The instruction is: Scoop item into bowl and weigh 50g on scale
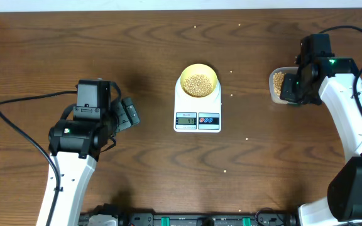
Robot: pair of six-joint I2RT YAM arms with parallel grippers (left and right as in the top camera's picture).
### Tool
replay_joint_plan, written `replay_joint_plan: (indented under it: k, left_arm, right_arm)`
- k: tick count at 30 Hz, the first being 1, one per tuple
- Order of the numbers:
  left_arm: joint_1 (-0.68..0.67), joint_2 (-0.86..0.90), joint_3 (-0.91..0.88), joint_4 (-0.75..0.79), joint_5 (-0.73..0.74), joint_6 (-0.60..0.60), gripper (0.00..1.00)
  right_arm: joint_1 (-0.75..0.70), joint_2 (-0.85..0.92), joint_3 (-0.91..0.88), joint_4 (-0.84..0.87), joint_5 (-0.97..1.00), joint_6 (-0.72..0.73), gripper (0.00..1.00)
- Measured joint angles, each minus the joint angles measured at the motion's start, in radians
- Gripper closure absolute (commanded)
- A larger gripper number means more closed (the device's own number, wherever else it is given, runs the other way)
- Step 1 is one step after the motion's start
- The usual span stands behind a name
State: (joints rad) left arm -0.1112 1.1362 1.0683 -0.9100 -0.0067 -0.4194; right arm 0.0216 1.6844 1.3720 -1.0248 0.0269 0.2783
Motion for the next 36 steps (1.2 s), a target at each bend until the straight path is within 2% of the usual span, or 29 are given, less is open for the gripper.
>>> replay_joint_plan:
  k: [16,36]
  left_arm:
    - [0.000,0.000,0.000,0.000,0.000,0.000,0.04]
    - [0.000,0.000,0.000,0.000,0.000,0.000,0.04]
  right_arm:
    - [0.000,-0.006,0.000,-0.002,-0.004,0.000,0.99]
    - [0.000,-0.118,-0.001,-0.029,-0.009,0.000,0.99]
